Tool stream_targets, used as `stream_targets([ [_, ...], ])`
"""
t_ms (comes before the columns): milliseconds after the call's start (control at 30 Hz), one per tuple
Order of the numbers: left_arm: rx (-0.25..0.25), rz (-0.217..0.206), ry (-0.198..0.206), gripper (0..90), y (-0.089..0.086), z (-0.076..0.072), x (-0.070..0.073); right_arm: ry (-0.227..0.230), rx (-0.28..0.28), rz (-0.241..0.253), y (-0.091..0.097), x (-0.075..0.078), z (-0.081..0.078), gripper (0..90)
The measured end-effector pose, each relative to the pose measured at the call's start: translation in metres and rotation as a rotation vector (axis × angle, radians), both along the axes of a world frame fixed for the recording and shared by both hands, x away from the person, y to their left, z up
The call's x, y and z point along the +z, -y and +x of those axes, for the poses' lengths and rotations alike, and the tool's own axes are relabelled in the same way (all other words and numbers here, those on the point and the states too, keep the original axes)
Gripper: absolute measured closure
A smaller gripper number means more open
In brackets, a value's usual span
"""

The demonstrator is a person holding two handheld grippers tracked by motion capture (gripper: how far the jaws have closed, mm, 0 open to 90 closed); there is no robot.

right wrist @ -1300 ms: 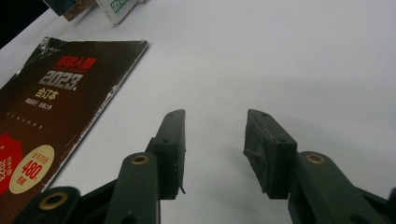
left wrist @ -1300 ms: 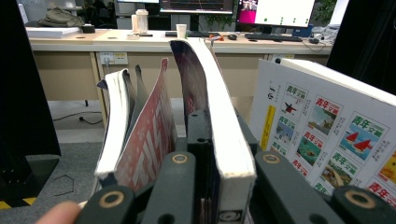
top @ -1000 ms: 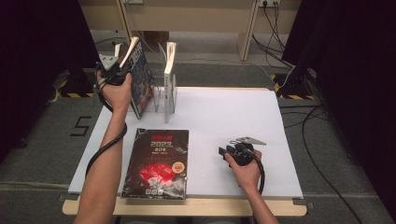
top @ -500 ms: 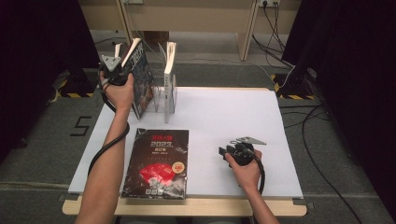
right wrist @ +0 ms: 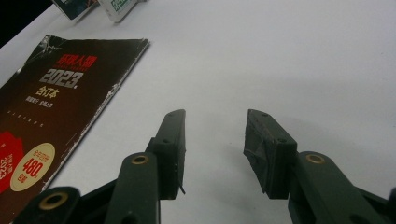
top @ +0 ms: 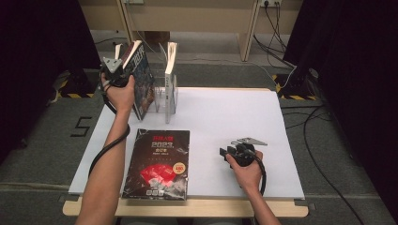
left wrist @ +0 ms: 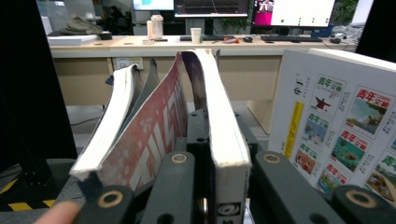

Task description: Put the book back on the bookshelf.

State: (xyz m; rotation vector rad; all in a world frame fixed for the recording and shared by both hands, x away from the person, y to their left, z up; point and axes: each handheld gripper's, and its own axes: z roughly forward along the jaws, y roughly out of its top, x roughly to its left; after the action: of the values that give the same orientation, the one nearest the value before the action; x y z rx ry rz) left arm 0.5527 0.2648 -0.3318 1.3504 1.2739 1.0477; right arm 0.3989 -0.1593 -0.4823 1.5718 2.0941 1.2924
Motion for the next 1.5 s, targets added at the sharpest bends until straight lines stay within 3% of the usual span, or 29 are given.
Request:
stream_targets([
  [367, -0.018, -0.007, -0.062, 78.4, -0.003, -0.007, 0.0, -0.01, 0.001, 0.001, -0.002, 0.0, -0.001, 58.5],
  [700, -0.036, -0.023, -0.069, 75.3, -0.004, -0.026, -0.003, -0.008, 0.008, -0.004, -0.003, -0.001, -0.001, 58.5],
  [967, -0.055, -0.03, -0.076, 78.8, -0.005, -0.045, -0.008, -0.015, 0.007, -0.005, -0.005, -0.001, -0.002, 58.5],
  [1133, -0.049, -0.033, -0.091, 80.6, -0.006, -0.047, -0.015, -0.015, 0.009, -0.004, -0.005, -0.001, -0.002, 58.4],
  [1500, -0.014, -0.028, -0.096, 82.0, -0.013, -0.042, -0.014, -0.012, 0.009, -0.006, -0.003, -0.001, -0.001, 58.4],
])
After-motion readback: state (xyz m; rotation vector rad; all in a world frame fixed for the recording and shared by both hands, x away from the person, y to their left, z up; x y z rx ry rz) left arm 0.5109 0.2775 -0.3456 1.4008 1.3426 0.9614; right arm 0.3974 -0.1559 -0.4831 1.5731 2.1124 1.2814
